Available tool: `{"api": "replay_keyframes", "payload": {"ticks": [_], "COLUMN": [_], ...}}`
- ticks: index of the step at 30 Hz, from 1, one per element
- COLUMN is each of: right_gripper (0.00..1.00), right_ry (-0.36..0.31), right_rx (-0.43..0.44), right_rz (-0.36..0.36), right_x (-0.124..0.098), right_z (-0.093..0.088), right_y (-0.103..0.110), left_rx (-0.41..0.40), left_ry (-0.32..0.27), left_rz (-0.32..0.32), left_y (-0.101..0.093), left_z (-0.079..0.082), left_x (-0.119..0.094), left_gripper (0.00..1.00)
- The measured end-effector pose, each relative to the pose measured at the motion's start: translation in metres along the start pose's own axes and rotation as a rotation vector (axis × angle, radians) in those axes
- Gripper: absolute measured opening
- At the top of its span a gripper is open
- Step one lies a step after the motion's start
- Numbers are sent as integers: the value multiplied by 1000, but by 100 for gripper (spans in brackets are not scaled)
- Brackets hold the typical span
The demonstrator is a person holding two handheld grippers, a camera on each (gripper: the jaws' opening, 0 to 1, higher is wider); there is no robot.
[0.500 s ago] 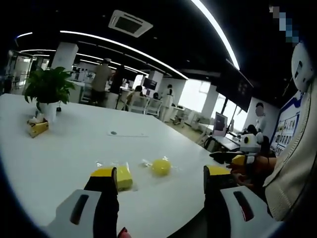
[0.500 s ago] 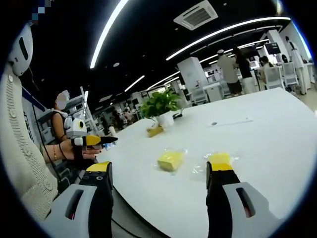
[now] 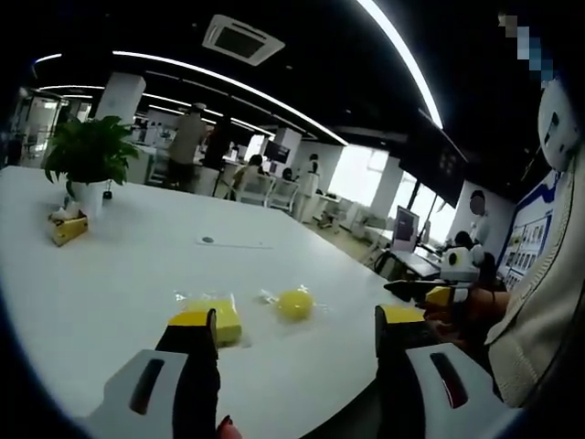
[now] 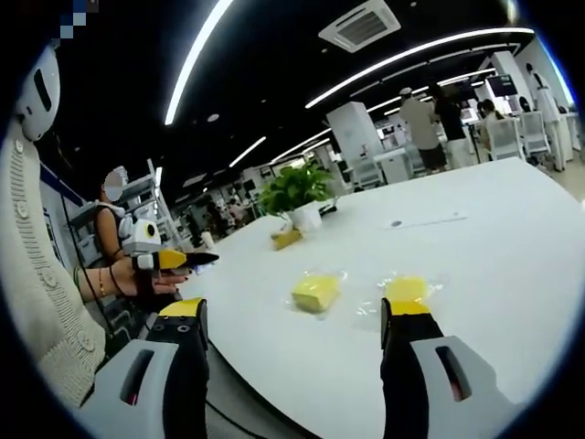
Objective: Compare the silicone blocks by pressing each to a similar depth, holding the contact briefly, and releasing to observe deformation and rebound differences across the visible hardness samples.
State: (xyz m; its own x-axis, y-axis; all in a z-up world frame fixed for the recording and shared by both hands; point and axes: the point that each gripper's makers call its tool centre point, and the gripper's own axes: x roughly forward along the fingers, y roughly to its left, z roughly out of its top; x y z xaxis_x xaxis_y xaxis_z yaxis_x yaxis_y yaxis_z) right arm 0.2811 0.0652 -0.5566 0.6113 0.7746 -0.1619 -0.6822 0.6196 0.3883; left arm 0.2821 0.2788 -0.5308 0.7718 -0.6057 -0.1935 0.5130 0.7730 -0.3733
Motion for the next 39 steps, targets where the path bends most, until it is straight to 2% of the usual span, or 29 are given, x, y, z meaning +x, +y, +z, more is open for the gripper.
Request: {"api": "replay_keyframes", "payload": {"ticks": [8,19,24,27,29,33,37,39], "right_gripper": [71,70,69,69,69,68,68,68], "right_ry": [10,42,63,73,76,77,90,98], "right_rx": [5,7,11,13,18,30,44,49], "right_rz": [-3,-10,-16,-19,-24,-30,-30,-33], "right_x": [3,9,10,11,12,19,25,28], "right_z": [0,-4,-3,-3,-3,-5,-8,-10], "right_y": [-1,-8,-12,-15,-19,-22,-25,-27], "left_rx": [-65,-63,-51,-79,-86,-148,-185,-190], "left_ry": [-14,17,24,57,56,63,123,117], "left_rz": [0,0,2,-1,-6,-10,46,47], "left_y": [8,16,25,33,37,55,82,90], "left_z": [-2,-2,6,4,4,1,-11,-10], "left_x": [3,16,23,30,34,45,56,63], "left_gripper": [68,68,69,69,67,67,67,67]}}
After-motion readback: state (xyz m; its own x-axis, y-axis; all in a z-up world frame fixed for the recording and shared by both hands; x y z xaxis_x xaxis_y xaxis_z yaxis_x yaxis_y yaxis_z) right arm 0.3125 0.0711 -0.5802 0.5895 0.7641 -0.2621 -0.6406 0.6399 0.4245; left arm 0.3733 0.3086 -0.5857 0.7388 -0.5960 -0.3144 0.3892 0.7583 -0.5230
